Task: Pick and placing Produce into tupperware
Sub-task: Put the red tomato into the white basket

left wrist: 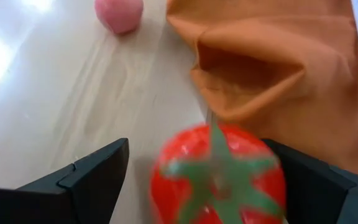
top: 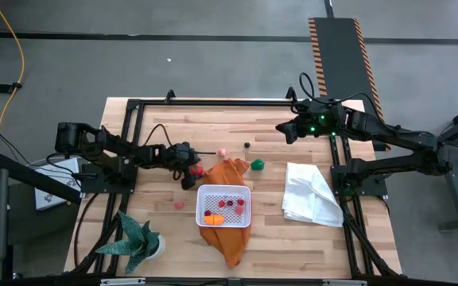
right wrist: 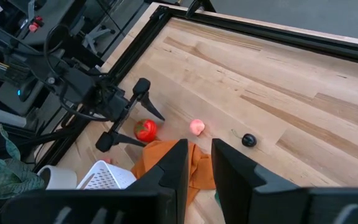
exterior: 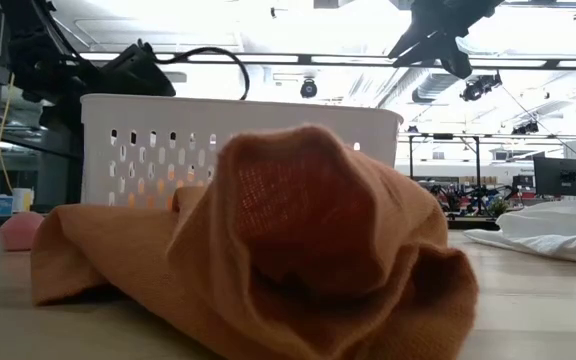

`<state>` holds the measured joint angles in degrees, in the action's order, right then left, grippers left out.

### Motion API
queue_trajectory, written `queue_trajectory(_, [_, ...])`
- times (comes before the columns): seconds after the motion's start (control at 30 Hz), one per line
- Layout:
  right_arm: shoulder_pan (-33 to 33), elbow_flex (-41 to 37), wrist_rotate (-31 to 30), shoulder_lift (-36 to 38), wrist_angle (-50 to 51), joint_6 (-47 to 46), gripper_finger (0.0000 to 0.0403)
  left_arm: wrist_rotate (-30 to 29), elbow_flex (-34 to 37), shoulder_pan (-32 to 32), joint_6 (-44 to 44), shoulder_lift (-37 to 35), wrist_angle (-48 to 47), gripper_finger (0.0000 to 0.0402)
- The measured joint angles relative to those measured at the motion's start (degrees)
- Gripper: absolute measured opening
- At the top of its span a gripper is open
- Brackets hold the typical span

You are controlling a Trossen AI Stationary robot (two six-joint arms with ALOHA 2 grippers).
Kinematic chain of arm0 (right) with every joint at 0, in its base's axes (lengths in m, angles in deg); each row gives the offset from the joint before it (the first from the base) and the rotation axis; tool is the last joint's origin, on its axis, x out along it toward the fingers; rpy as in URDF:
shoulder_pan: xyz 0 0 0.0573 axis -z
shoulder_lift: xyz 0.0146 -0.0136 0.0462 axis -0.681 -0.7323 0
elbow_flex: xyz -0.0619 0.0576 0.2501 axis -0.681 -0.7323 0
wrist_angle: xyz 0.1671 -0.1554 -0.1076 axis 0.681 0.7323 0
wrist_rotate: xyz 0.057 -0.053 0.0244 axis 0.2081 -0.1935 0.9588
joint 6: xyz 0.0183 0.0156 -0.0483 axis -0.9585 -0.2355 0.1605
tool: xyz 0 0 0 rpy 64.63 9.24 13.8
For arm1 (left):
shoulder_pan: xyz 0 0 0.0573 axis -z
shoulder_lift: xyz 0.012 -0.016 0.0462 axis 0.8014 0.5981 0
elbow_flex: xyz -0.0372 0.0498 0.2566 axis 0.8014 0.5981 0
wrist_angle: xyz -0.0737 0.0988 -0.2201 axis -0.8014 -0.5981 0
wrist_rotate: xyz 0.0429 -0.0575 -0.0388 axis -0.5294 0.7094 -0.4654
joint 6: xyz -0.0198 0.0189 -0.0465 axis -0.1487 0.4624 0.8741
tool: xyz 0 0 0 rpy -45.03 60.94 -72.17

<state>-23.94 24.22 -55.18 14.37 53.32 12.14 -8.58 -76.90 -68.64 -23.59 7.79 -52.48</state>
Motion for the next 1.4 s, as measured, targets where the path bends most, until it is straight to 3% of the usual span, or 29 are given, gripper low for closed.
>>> queue_trajectory(0.47, [0.0,0.0,0.0,0.0,0.0,0.0,0.0062,0.2,0.0,0.0,0.2,0.0,-1.7,0.0344])
queue_trajectory(1.07, [0.0,0.0,0.0,0.0,0.0,0.1,0.0062,0.4,0.0,0.0,0.2,0.0,-1.9,0.0243])
queue_trajectory(1.4, [0.0,0.0,0.0,0.0,0.0,0.1,0.0062,0.4,0.0,0.0,0.3,0.0,-1.9,0.0259])
